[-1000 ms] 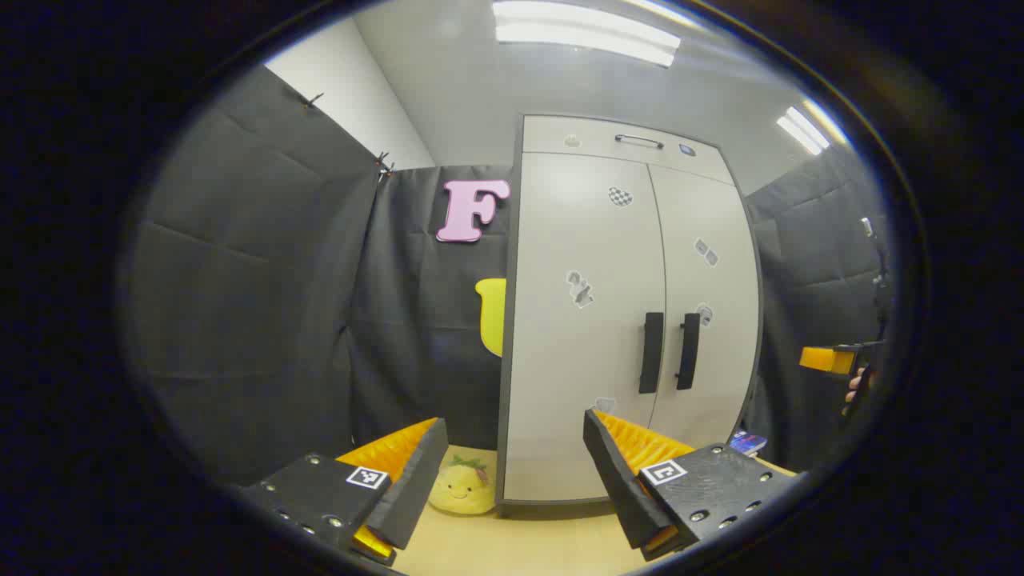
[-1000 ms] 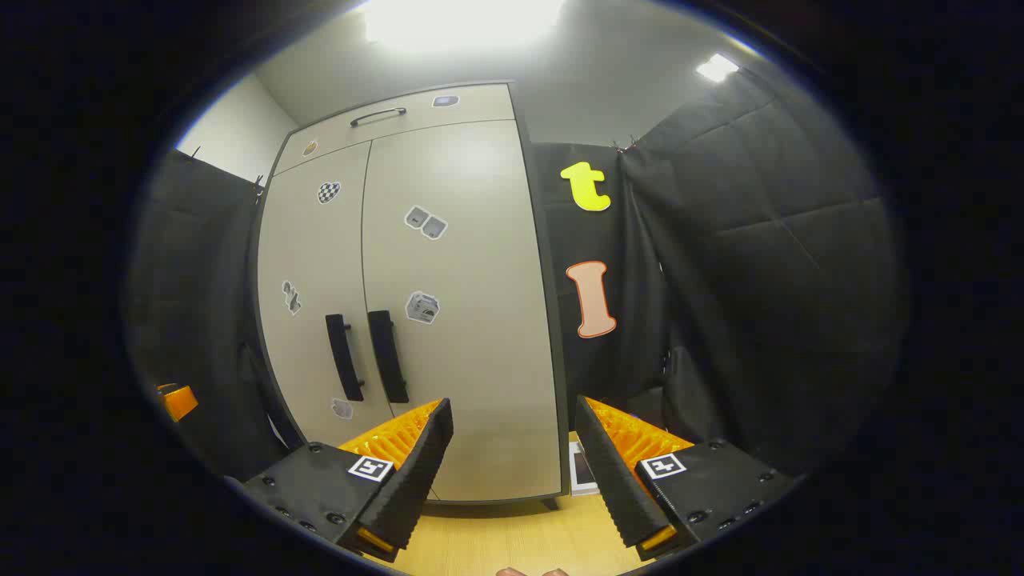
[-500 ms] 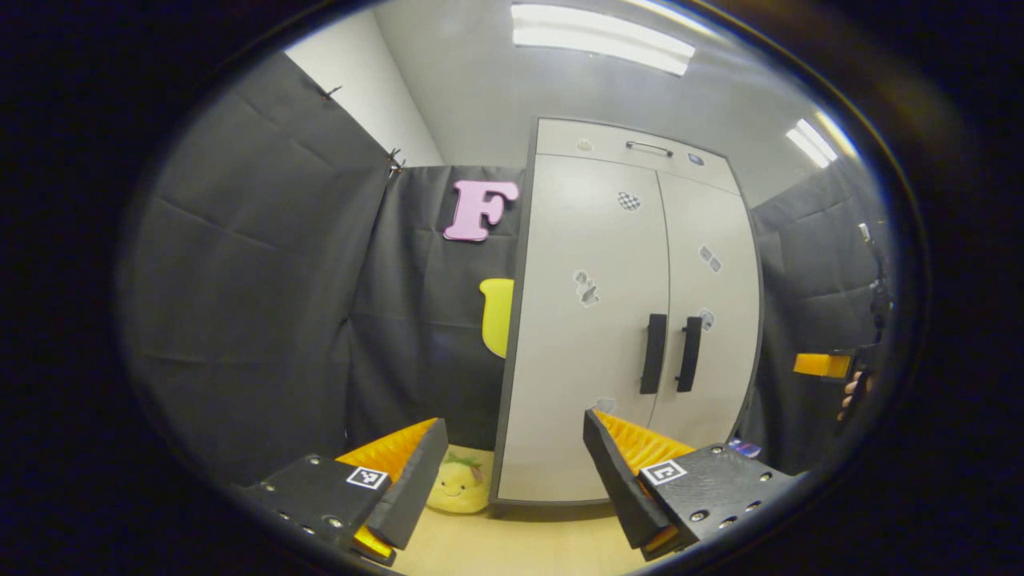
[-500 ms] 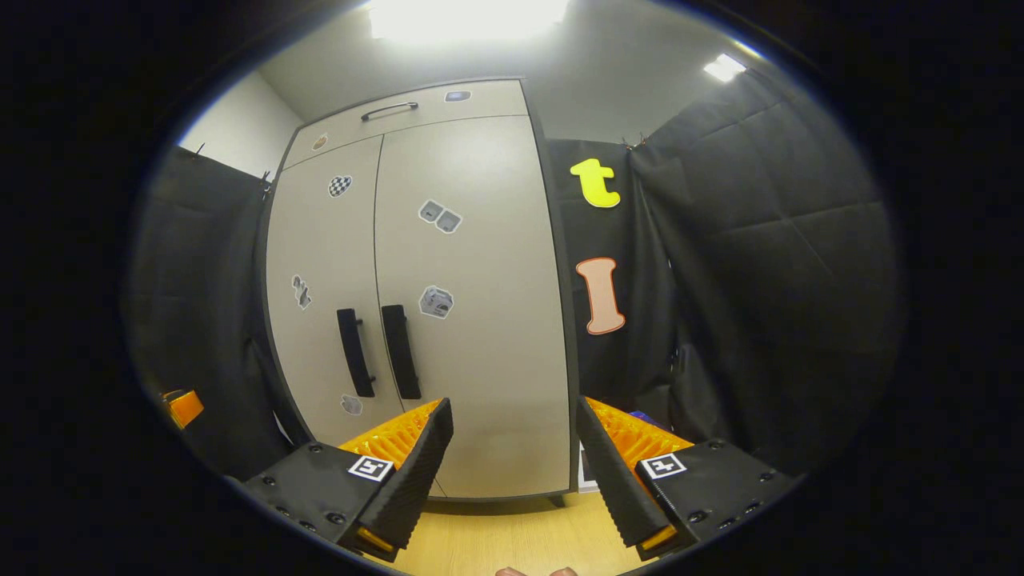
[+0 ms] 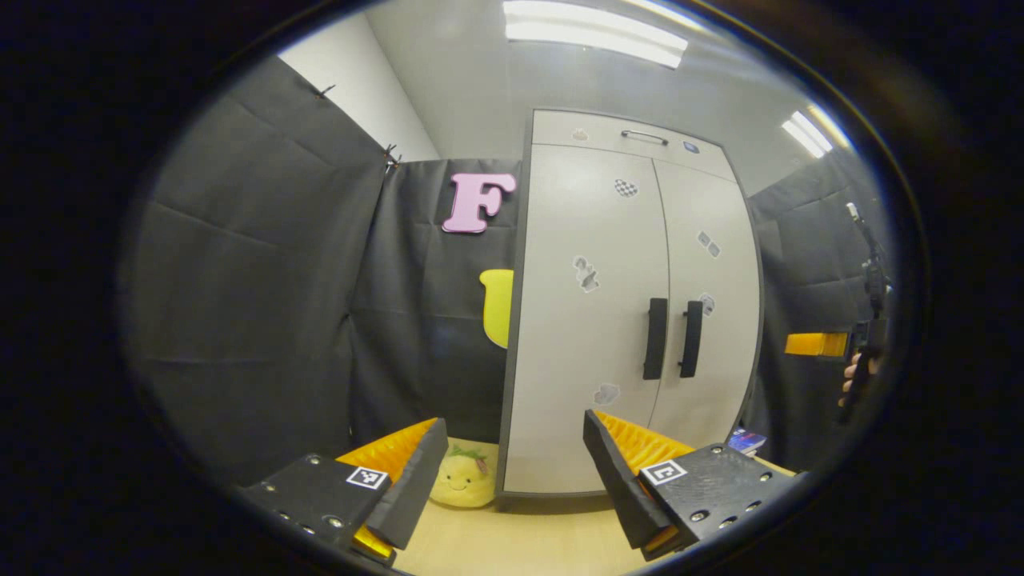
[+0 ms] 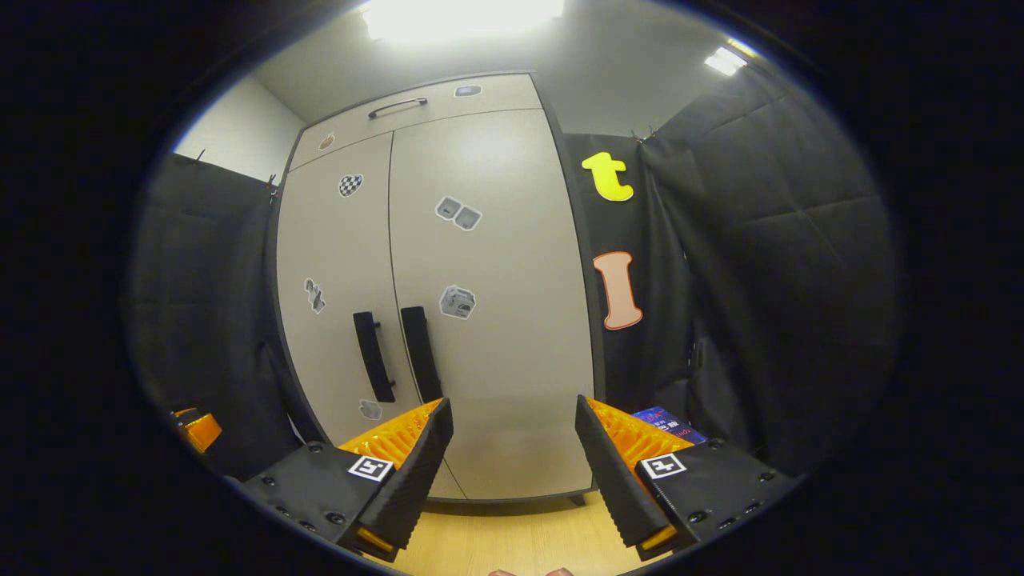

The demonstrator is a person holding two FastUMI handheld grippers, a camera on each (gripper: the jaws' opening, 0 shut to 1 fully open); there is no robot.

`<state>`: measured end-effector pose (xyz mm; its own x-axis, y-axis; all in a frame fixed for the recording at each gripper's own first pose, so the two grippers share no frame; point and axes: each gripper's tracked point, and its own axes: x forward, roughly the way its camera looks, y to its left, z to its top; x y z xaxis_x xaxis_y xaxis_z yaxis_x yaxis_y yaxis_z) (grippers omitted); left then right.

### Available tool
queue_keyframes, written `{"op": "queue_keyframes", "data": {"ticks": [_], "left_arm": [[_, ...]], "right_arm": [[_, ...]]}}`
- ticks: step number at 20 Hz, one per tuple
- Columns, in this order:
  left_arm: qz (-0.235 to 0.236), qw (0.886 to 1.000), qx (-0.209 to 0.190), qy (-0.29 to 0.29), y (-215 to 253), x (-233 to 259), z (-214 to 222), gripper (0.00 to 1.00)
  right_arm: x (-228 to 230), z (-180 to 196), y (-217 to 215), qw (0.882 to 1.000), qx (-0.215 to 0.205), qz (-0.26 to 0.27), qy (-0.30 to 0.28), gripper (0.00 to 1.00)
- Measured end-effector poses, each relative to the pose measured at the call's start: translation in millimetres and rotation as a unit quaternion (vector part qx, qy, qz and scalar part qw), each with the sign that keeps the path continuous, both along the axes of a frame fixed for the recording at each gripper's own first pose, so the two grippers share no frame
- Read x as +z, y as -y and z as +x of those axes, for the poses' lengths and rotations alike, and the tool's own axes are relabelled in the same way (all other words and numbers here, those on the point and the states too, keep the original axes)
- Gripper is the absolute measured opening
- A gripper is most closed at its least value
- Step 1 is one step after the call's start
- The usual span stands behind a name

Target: Open the right door of the double-door shoe cabinet with the right hand, and open the left door with the left hand.

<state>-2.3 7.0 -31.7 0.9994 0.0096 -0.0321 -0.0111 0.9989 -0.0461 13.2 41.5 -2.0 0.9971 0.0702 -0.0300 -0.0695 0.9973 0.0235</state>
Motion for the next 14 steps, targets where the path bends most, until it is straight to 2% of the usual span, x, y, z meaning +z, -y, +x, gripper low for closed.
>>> {"op": "queue_keyframes", "data": {"ticks": [9, 11, 12, 14], "left_arm": [[-0.003, 1.000, 0.002, -0.019, -4.9, -19.6, 5.4, 0.96], [-0.006, 1.000, 0.003, -0.025, -5.9, -24.6, 6.6, 0.96], [-0.009, 1.000, 0.003, -0.026, -6.2, -26.4, 7.1, 1.00], [-0.015, 1.000, 0.001, -0.025, -7.0, -28.2, 7.5, 0.98]], "right_arm": [[26.5, 33.8, -36.5, 0.999, 0.029, 0.012, 0.002, 0.96], [33.4, 43.8, -48.7, 0.999, 0.038, 0.011, 0.004, 0.96], [37.1, 49.8, -55.9, 0.999, 0.042, 0.012, 0.006, 0.96], [40.7, 60.1, -74.2, 0.998, 0.055, 0.011, 0.006, 0.96]]}}
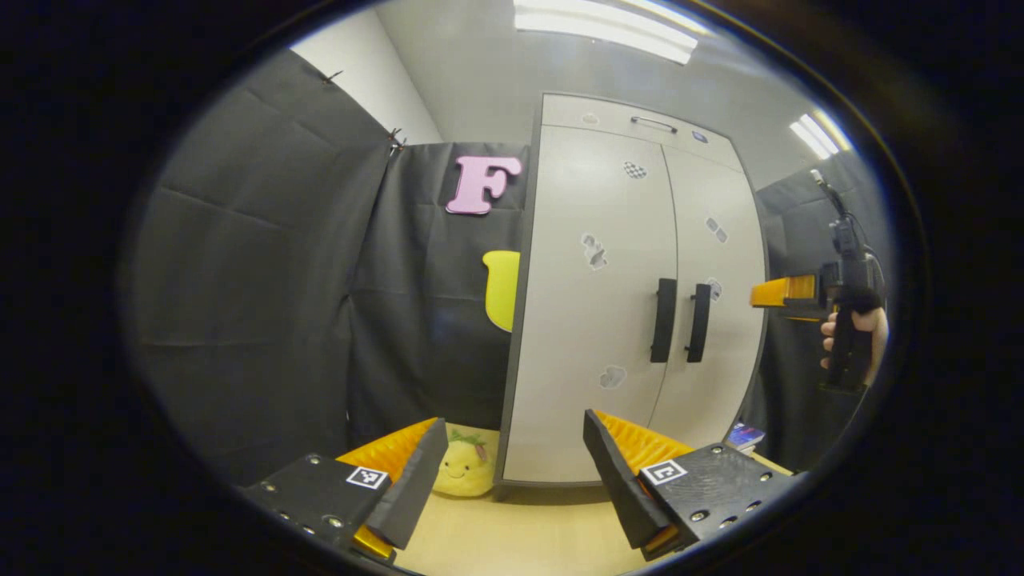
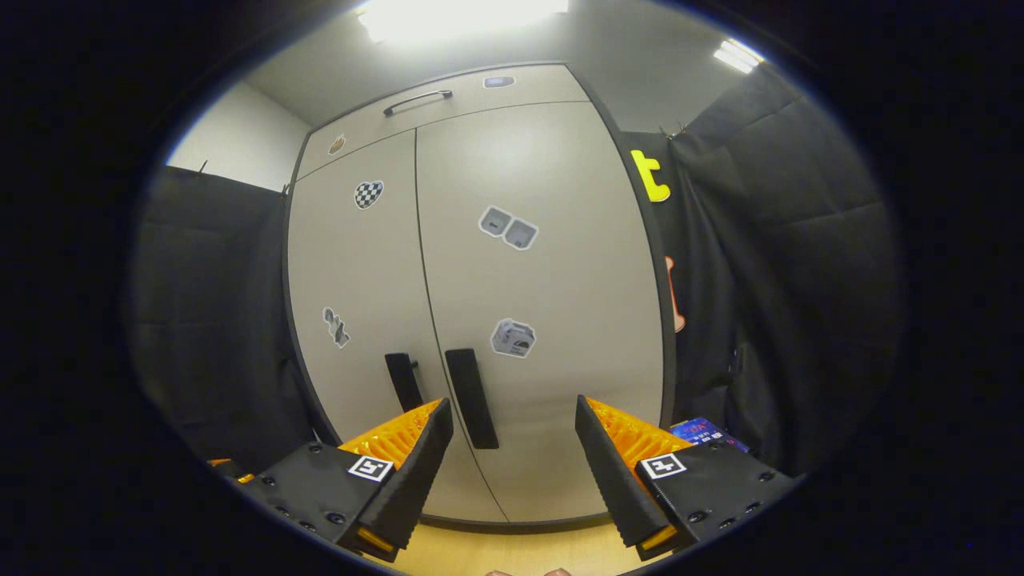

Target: Open the right door of the double-door shoe cabinet with the right hand, and open the left door with the left hand.

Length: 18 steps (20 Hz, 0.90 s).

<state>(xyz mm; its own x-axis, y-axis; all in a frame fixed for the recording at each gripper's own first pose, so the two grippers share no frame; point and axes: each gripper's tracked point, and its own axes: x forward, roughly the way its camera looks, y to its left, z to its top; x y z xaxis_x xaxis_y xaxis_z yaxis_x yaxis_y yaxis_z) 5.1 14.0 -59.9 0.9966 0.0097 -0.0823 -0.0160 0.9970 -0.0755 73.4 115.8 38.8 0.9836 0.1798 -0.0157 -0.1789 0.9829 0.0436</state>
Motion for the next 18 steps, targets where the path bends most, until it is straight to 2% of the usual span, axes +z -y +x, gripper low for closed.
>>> {"op": "queue_keyframes", "data": {"ticks": [5, 7, 8, 9, 14, 16, 17, 18], "left_arm": [[-0.003, 1.000, 0.011, -0.008, -12.6, -5.9, 3.4, 0.98], [0.001, 1.000, 0.020, -0.012, -23.4, -9.1, 1.0, 1.00], [0.005, 1.000, 0.023, -0.014, -26.1, -10.7, -0.2, 1.00], [0.011, 0.999, 0.026, -0.015, -29.6, -11.5, -0.9, 0.98], [0.046, 0.998, 0.032, -0.029, -38.1, -20.7, -4.6, 0.97], [0.043, 0.998, 0.027, -0.034, -33.0, -24.6, -4.7, 0.98], [0.036, 0.999, 0.021, -0.035, -27.8, -26.5, -3.6, 0.98], [0.028, 0.999, 0.015, -0.038, -22.7, -29.8, -2.8, 0.98]], "right_arm": [[-1.6, 25.7, -36.3, 1.000, 0.021, -0.013, -0.003, 0.96], [-6.1, 42.7, -40.7, 1.000, 0.014, -0.014, -0.001, 0.96], [-10.8, 52.3, -40.4, 1.000, 0.006, -0.019, -0.004, 0.92], [-16.9, 61.4, -40.0, 1.000, -0.002, -0.024, -0.009, 0.96], [-40.5, 92.0, -39.8, 0.998, -0.019, -0.041, -0.041, 0.96], [-44.1, 97.8, -44.1, 0.998, -0.016, -0.040, -0.048, 0.90], [-43.9, 100.5, -44.6, 0.998, -0.019, -0.045, -0.048, 0.82], [-43.1, 103.3, -45.7, 0.998, -0.020, -0.050, -0.046, 0.78]]}}
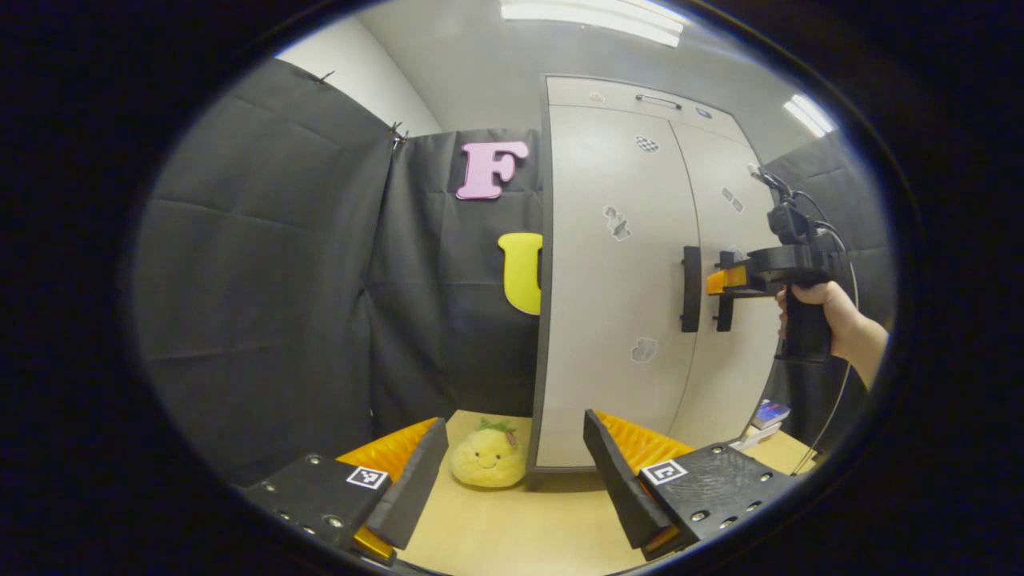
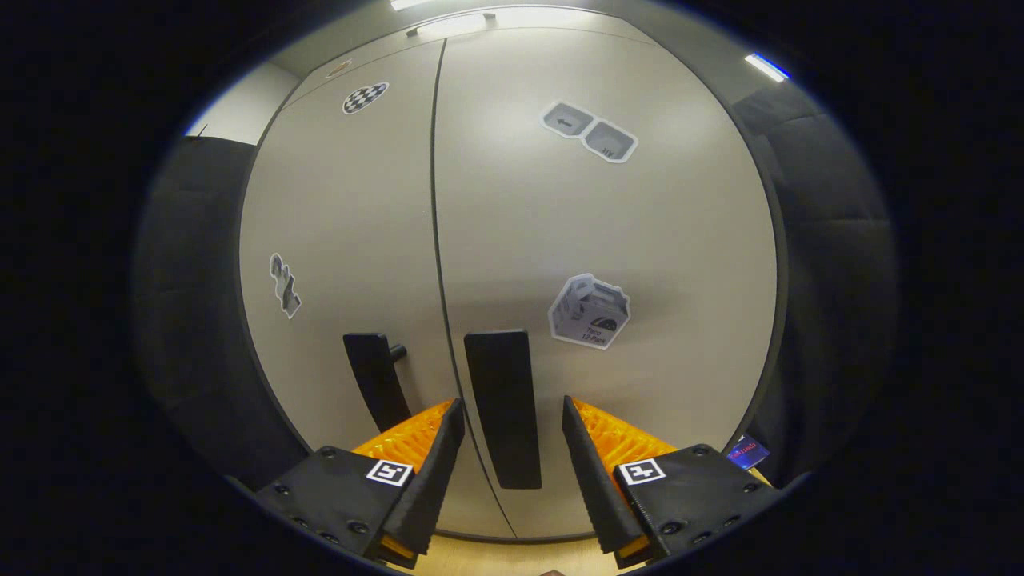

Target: Open the right door of the double-door shoe cabinet with the right hand, and open the left door with the left hand.

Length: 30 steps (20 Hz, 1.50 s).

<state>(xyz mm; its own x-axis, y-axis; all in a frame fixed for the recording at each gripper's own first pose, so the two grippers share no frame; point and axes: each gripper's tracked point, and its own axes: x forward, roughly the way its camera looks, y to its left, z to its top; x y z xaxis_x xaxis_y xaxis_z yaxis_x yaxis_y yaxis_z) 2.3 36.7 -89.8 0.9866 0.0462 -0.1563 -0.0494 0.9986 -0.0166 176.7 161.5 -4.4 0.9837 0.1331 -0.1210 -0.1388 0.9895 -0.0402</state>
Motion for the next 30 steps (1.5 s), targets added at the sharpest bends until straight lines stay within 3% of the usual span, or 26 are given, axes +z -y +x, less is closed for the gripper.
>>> {"op": "queue_keyframes", "data": {"ticks": [4, 7, 8, 9, 10, 12, 14, 16, 29, 30], "left_arm": [[-0.004, 1.000, -0.012, -0.006, 12.4, -5.3, -1.0, 0.98], [0.006, 1.000, -0.012, -0.001, 9.2, 0.3, -2.8, 0.98], [0.000, 1.000, -0.011, -0.001, 7.5, 0.1, -5.9, 0.98], [-0.010, 1.000, -0.010, -0.004, 6.4, -0.3, -7.7, 0.98], [-0.023, 1.000, -0.008, -0.008, 5.4, -1.9, -11.0, 0.98], [-0.037, 0.999, -0.004, -0.012, 5.1, -3.7, -17.0, 0.98], [-0.041, 0.999, -0.001, -0.014, 6.1, -4.0, -24.8, 0.98], [-0.041, 0.999, 0.001, -0.016, 7.9, -4.2, -31.0, 1.00], [-0.039, 0.999, 0.001, -0.019, 37.0, 3.4, -62.8, 0.98], [-0.037, 0.999, 0.000, -0.019, 40.6, 3.3, -66.8, 0.98]], "right_arm": [[3.3, 0.9, -3.6, 1.000, 0.006, 0.005, -0.002, 0.35], [3.9, 2.9, -1.0, 1.000, 0.006, 0.008, 0.003, 0.33], [4.5, 2.9, -0.9, 1.000, 0.003, 0.007, 0.005, 0.33], [4.2, 2.2, -1.2, 1.000, 0.002, 0.005, 0.010, 0.25], [5.5, 2.5, -2.5, 1.000, 0.008, -0.004, 0.013, 0.27], [3.6, -0.9, -0.6, 1.000, 0.020, -0.003, 0.007, 0.10], [2.3, 1.7, -1.6, 1.000, 0.031, 0.005, -0.004, 0.02], [3.0, 0.1, -1.1, 0.999, 0.032, 0.006, -0.001, 0.06], [2.9, -44.8, 13.1, 0.997, 0.079, 0.025, 0.002, 0.02], [3.4, -49.3, 15.3, 0.996, 0.083, 0.031, 0.004, 0.06]]}}
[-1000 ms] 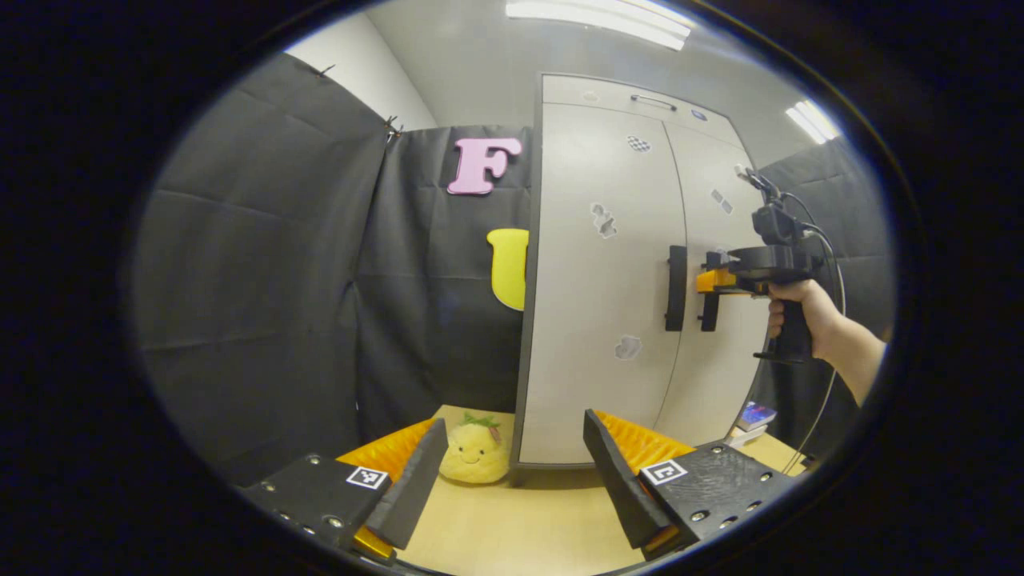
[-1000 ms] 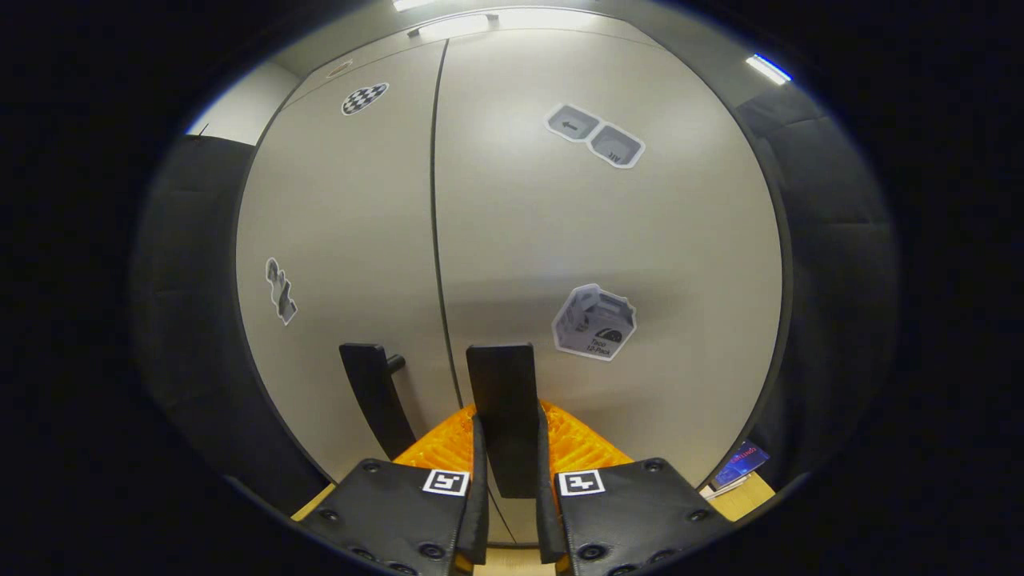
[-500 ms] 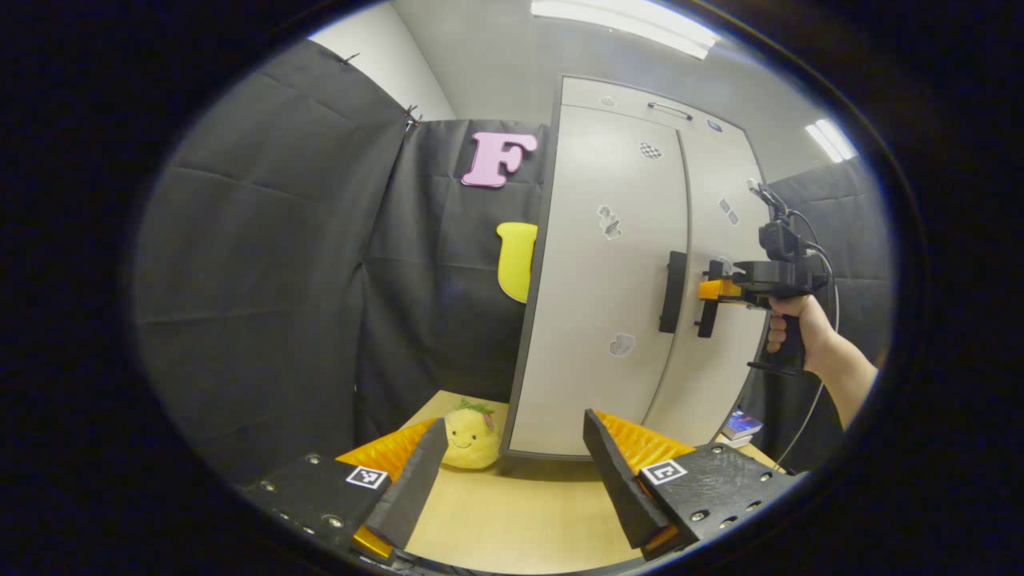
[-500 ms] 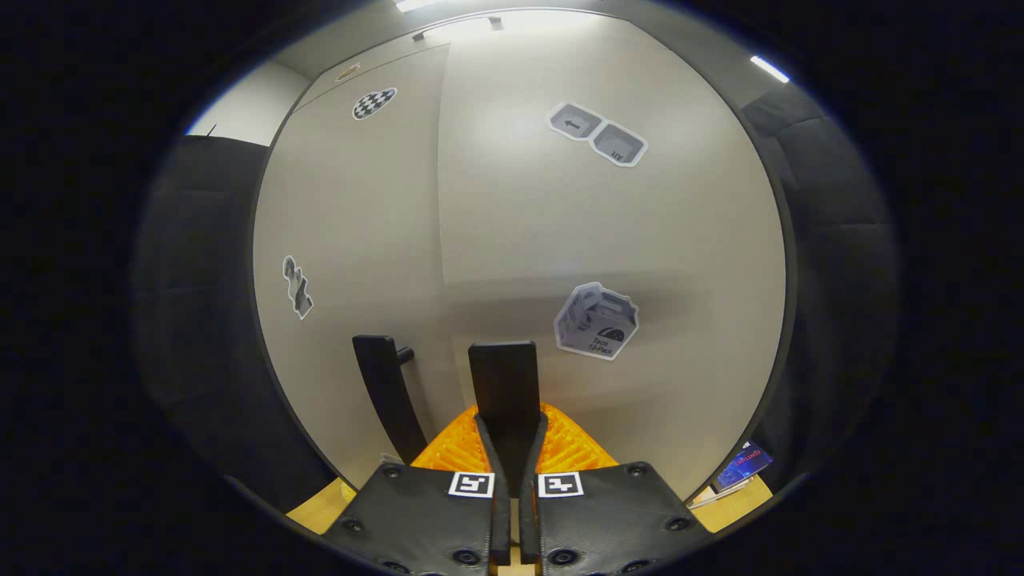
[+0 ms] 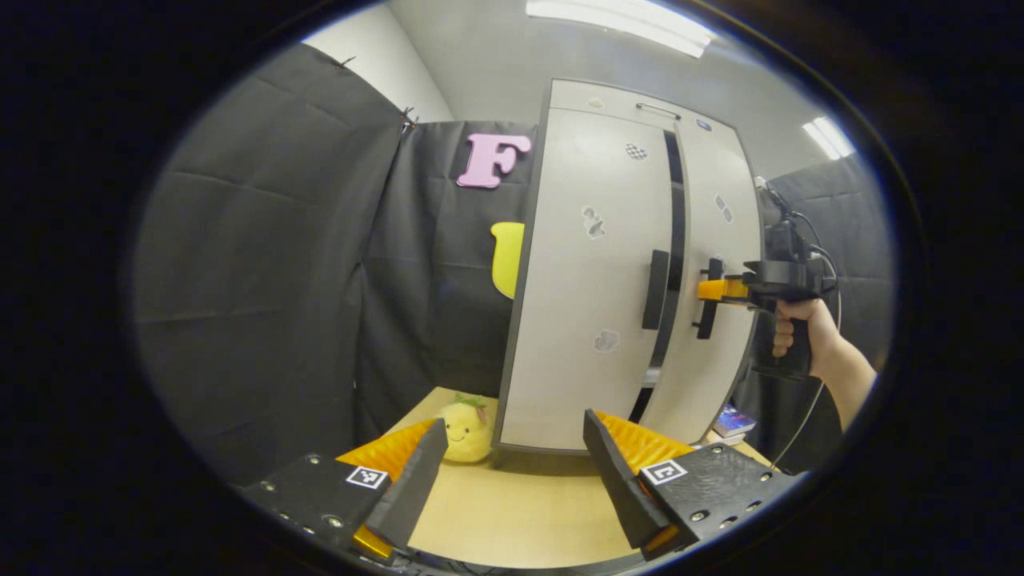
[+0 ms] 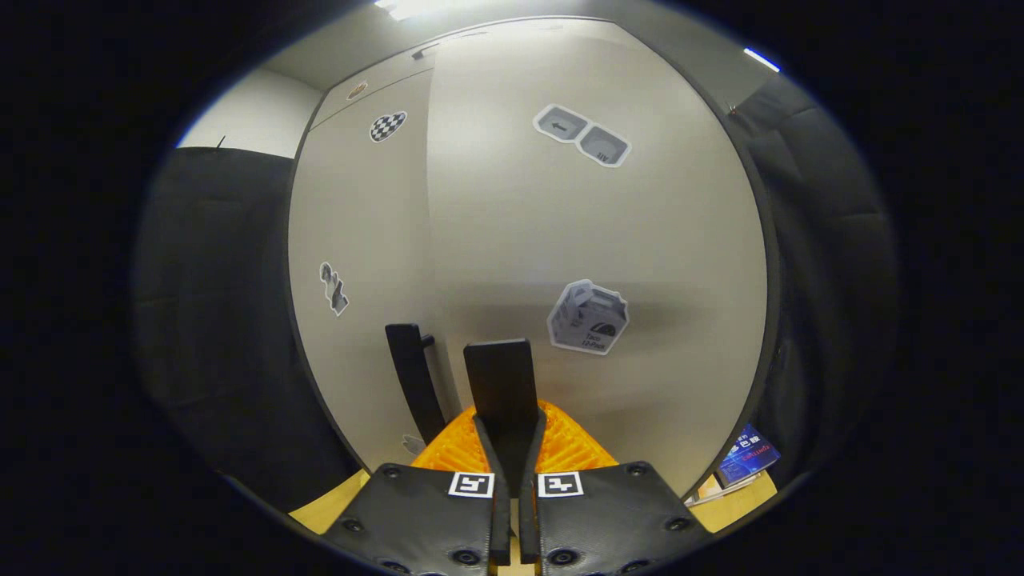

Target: Open the right door of the double-door shoe cabinet with the right hand, and open the left door with the left hand.

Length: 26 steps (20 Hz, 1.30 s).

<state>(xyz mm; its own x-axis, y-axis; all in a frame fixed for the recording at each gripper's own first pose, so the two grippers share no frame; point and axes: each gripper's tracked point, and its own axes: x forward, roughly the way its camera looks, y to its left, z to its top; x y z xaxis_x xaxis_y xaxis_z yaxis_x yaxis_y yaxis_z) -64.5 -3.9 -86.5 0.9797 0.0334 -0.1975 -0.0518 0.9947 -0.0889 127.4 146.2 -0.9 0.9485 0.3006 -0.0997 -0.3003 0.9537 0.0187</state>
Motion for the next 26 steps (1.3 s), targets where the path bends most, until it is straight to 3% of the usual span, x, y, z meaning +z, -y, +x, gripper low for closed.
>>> {"op": "queue_keyframes", "data": {"ticks": [4, 7, 26], "left_arm": [[-0.001, 1.000, -0.004, -0.004, 13.9, -1.9, -8.4, 0.98], [0.000, 1.000, -0.013, -0.007, 25.0, -2.1, -8.9, 0.98], [-0.002, 0.998, -0.064, -0.004, 58.2, -4.2, 12.9, 1.00]], "right_arm": [[-0.1, -16.9, 9.1, 1.000, 0.009, 0.001, 0.005, 0.02], [0.3, -30.8, 16.5, 1.000, 0.014, 0.008, 0.006, 0.06], [4.9, -91.5, 77.2, 1.000, -0.010, 0.024, 0.007, 0.02]]}}
